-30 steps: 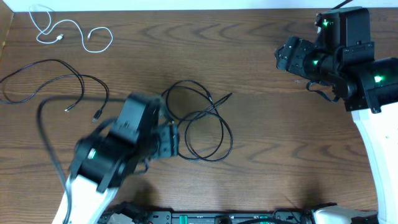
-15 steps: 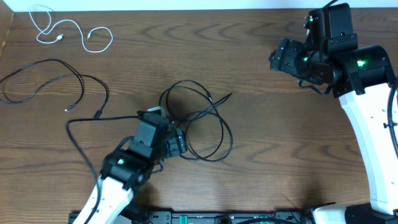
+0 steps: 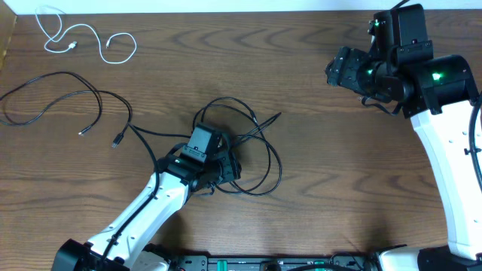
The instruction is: Untangle cables
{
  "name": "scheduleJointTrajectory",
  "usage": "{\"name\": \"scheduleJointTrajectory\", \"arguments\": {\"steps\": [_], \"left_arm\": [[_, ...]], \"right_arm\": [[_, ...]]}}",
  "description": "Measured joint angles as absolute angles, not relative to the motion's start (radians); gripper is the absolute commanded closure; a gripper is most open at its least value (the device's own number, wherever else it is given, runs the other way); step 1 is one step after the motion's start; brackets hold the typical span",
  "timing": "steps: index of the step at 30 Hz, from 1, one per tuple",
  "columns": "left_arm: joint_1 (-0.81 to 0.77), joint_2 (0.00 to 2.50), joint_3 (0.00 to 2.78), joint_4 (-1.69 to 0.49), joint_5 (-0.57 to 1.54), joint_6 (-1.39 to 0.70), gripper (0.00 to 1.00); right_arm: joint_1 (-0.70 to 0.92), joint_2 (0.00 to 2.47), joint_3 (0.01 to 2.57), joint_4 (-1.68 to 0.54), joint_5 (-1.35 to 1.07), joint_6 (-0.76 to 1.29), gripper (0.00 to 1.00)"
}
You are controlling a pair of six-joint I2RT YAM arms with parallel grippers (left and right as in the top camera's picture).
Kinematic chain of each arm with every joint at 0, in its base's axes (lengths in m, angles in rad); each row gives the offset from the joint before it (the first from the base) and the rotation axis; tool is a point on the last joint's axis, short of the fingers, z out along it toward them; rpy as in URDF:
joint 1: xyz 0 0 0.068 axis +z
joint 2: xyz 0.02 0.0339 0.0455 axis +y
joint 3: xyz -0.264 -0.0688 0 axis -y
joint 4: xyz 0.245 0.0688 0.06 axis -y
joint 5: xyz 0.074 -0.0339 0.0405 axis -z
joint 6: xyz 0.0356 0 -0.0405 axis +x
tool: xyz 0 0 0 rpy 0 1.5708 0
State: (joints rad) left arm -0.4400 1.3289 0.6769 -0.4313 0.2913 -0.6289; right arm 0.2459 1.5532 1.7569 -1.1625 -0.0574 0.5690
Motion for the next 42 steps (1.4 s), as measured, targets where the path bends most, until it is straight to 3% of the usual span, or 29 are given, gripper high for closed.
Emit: {"name": "scheduleJointTrajectory", "arguments": {"steps": [2,22,28,39,42], "left_arm": [[-0.438,1.329,0.677,-0.412,0.297,-0.629,0.49],[-0.435,1.348,0.677,-0.402,0.236,-0.632,0.61],[-0.435,1.348,0.677,-0.403,0.233,-0.631,0.75],[-0.435,1.348,0.677,-0.405,0.230,-0.632,0.75],[-0.435,1.351,0.677,-0.405,0.230,-0.631,0.81]], "right_arm": [[0.246,1.553,1.757,-1.163,-0.058,0.569,0.20],[0.246,1.553,1.757,-1.177,-0.059,0.569,0.20],[0.246,1.553,1.757,-1.178,-0.059,0.569,0.20],[0.246,1.553,1.757,-1.178,-0.059,0.569,0.20],[0.246,1.553,1.757,-1.178,-0.059,0.569,0.20]]}}
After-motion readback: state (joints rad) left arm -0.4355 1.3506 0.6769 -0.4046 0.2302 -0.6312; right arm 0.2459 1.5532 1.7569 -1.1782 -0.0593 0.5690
